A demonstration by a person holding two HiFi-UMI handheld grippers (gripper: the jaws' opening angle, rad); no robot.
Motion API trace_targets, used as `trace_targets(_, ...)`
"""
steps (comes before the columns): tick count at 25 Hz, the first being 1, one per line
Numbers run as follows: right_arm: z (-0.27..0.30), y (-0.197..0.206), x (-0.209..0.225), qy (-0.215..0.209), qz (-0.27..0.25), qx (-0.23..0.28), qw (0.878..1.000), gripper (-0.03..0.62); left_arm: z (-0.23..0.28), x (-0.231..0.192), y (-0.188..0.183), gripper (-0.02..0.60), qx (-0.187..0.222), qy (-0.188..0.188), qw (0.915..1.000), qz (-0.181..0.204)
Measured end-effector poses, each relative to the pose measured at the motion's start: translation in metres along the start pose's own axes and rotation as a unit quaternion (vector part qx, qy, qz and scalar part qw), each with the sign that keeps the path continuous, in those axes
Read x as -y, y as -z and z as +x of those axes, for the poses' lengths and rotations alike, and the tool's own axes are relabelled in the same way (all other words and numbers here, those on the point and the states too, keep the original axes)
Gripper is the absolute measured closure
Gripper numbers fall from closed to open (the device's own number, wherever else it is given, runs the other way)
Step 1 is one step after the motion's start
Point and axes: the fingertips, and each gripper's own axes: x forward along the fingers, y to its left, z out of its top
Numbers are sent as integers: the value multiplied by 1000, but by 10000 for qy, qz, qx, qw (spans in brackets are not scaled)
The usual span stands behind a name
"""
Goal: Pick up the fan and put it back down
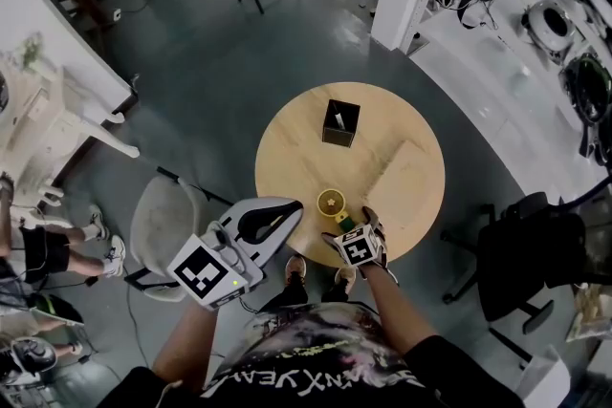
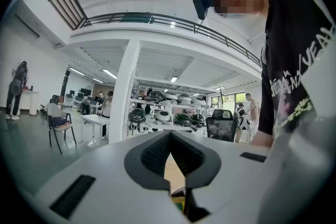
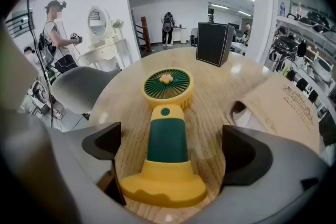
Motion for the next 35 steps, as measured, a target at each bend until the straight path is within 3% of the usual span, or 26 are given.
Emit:
trace_targets(22,1,-2,1,31,-44,-361,9993,27,-5,1,-1,569,-2,26,10000,8)
trace_targets(28,-2,-5,-8,-26,-168,-475,9987,128,-4,1,0,569,9,42,10000,2)
trace_targets(35,-7,-8,-32,-272,-503,-572,9967,366,-3,2,-1,569,25,69,10000,-7)
